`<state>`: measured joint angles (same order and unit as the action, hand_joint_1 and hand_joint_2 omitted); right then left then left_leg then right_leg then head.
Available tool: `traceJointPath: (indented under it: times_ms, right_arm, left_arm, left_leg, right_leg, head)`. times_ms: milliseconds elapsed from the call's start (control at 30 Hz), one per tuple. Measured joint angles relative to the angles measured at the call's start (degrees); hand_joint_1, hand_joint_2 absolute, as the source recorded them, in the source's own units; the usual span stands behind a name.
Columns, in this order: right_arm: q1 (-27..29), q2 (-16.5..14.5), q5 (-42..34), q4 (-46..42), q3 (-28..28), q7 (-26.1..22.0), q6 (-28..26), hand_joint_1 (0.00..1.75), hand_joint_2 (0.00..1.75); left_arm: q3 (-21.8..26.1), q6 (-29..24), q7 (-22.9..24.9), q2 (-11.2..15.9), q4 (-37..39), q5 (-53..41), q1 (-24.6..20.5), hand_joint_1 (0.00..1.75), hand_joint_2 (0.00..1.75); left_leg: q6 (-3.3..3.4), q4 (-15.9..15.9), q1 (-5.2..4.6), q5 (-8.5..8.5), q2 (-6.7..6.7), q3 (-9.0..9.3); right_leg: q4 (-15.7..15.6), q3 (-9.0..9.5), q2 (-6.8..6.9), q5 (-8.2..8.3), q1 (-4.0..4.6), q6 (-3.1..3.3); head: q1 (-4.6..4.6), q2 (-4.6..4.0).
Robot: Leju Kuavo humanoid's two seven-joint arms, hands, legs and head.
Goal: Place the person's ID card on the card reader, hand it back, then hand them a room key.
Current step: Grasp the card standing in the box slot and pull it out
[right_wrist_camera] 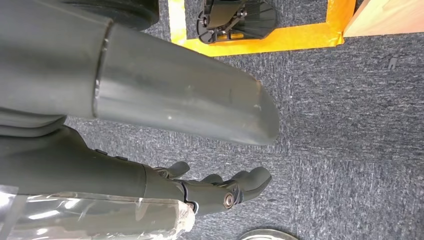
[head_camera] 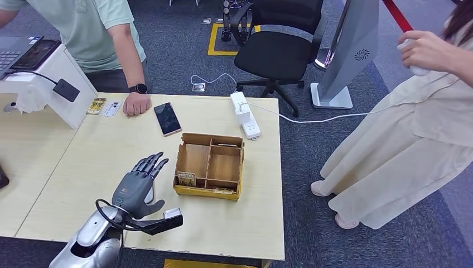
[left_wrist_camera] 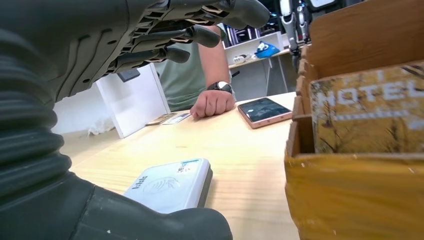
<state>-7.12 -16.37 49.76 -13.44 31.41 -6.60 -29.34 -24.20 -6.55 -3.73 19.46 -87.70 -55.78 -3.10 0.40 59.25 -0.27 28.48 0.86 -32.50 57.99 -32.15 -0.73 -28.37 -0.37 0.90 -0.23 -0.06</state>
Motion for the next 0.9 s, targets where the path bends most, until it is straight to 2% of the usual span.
traceJointPath:
  times_ms: [533, 900]
  right_arm:
    - [0.1, 0.0, -0.7, 0.0, 0.0, -0.6, -0.2, 0.0, 0.0]
    - [0.1, 0.0, -0.5, 0.0, 0.0, -0.6, -0.2, 0.0, 0.0]
  left_arm:
    - [-2.5, -0.2, -0.7, 0.5, -5.0, -2.1, 3.9, 0.0, 1.75]
    - [-5.4, -0.3, -0.6, -1.9, -5.0, -3.0, 3.2, 0.0, 1.75]
  left_leg:
    - [0.0, 0.0, 0.0, 0.0, 0.0, 0.0]
    - [0.0, 0.0, 0.0, 0.0, 0.01, 0.0]
  right_leg:
    - [0.0, 0.0, 0.01, 0.0, 0.0, 0.0]
    - [0.0, 0.0, 0.02, 0.0, 0.0, 0.0]
  head:
    - [0.01, 0.01]
    - [0.01, -0.01]
